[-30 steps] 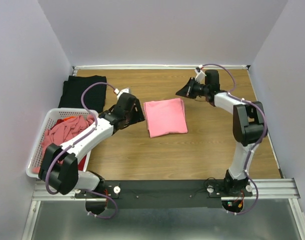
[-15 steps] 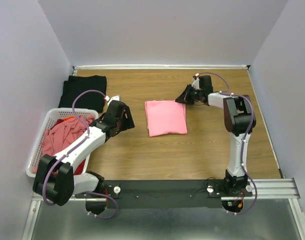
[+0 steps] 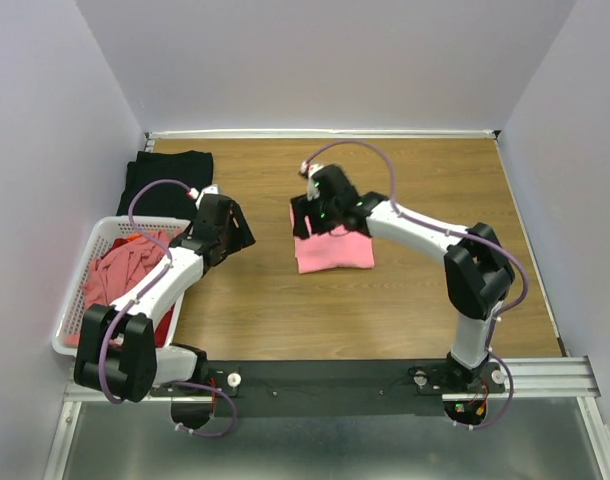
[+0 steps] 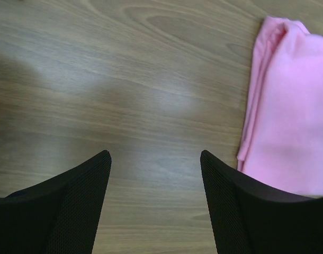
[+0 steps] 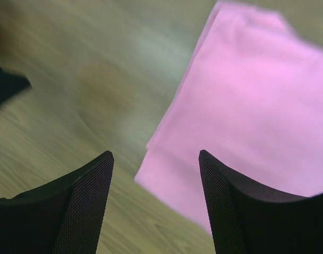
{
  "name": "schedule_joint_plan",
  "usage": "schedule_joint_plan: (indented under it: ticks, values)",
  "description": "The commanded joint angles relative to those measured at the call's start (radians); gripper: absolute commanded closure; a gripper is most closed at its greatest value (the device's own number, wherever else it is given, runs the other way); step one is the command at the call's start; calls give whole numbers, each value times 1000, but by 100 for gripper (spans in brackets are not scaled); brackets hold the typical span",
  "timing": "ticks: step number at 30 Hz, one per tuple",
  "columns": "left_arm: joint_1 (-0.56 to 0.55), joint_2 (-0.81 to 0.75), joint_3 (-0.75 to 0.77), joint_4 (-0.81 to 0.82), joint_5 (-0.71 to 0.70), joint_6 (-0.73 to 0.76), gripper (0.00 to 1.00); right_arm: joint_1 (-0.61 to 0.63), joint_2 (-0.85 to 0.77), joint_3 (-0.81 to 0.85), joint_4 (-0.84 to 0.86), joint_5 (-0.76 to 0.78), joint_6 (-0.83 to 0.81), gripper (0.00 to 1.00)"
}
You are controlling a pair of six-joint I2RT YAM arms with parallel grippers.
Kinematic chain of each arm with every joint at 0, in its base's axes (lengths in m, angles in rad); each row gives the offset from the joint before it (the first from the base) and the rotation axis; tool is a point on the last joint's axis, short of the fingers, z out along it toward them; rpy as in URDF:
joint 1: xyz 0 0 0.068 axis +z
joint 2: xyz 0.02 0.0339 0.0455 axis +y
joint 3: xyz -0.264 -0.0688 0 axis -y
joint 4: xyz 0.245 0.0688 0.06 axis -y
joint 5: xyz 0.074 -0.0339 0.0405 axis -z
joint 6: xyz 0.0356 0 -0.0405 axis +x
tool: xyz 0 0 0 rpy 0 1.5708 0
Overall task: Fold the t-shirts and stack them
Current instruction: Neatly place the folded tshirt to the corner
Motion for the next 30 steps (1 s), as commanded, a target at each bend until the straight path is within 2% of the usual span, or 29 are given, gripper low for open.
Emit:
schedule_joint_plan:
  ticks: [1, 3, 10, 17, 20, 21, 24, 25, 30]
  values:
    - [59, 14, -11, 18, 28, 17, 23, 129, 34, -34, -177, 261, -79, 26]
    - [79, 5, -20, 23, 30, 11, 23, 198, 54, -22, -211, 311, -82, 26]
    - [117, -11, -51, 30, 42, 22, 23, 284, 150, 7, -235, 398, -85, 27]
    - [119, -12, -61, 37, 51, 25, 23, 303, 229, 32, -237, 462, -93, 38]
    - [119, -11, -67, 49, 70, 25, 23, 304, 243, 20, -243, 516, -91, 53]
    - [118, -9, -67, 55, 93, 25, 23, 304, 242, 8, -246, 528, -90, 67]
    - [118, 12, -52, 67, 145, 16, 23, 304, 217, 7, -244, 520, -105, 95]
    - [118, 18, -48, 75, 160, 14, 23, 304, 205, 13, -244, 485, -107, 99]
    - [110, 101, -25, 173, 338, -35, 23, 303, 112, 26, -203, 433, -101, 99]
